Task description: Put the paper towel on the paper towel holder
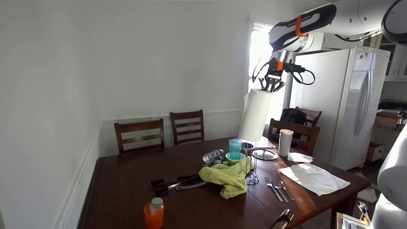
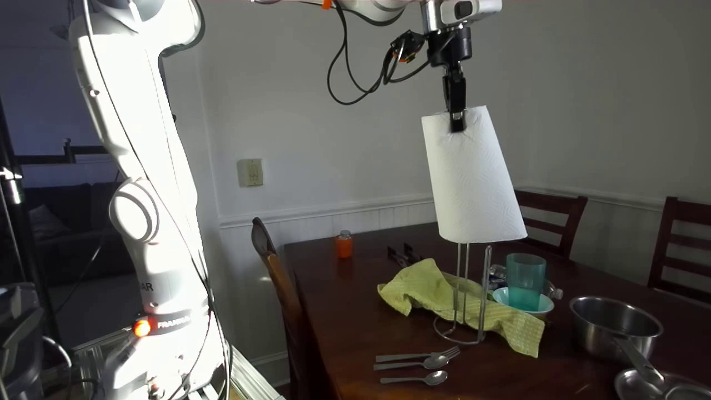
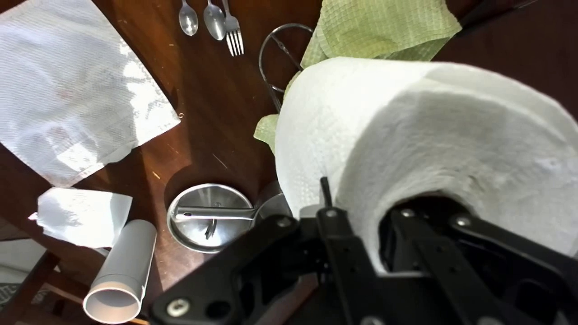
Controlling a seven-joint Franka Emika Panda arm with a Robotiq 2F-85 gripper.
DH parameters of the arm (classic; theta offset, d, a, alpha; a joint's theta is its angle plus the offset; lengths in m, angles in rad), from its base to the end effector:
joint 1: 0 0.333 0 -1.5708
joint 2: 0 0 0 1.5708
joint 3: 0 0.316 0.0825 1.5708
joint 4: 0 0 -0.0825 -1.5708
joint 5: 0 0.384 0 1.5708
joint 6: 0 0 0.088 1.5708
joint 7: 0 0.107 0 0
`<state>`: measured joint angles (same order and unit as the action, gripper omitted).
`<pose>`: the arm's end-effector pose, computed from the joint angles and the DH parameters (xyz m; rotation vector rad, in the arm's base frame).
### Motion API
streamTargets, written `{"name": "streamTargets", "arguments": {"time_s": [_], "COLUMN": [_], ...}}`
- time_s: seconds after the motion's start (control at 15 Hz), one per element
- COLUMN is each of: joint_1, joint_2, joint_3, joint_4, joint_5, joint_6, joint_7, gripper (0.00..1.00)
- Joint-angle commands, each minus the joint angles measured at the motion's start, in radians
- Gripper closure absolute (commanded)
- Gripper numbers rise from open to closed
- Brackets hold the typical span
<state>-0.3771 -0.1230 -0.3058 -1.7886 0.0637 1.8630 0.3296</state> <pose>0.4179 -0.3453 0.6119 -2.6667 1.5028 -0.3163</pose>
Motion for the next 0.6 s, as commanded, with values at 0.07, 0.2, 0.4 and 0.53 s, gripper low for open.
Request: {"name": "streamTargets", "arguments": {"time_s": [0.07, 0.2, 0.4, 0.53], "joint_1": [0.009, 0.010, 0.011, 0.011], "joint_2": [0.042, 0.050, 0.057, 0.066], "joint_3": [-0.027, -0.030, -0.029, -0.029], "joint_4": [0.067, 0.068, 0.056, 0.052], "joint_5": [0.020, 0.026, 0.027, 0.025], "joint_6": [-0.086, -0.094, -0.077, -0.078], "joint_7": [-0.044, -0.055, -0.066, -0.075], "gripper": [0.95, 0.95, 0.95, 0.95]}}
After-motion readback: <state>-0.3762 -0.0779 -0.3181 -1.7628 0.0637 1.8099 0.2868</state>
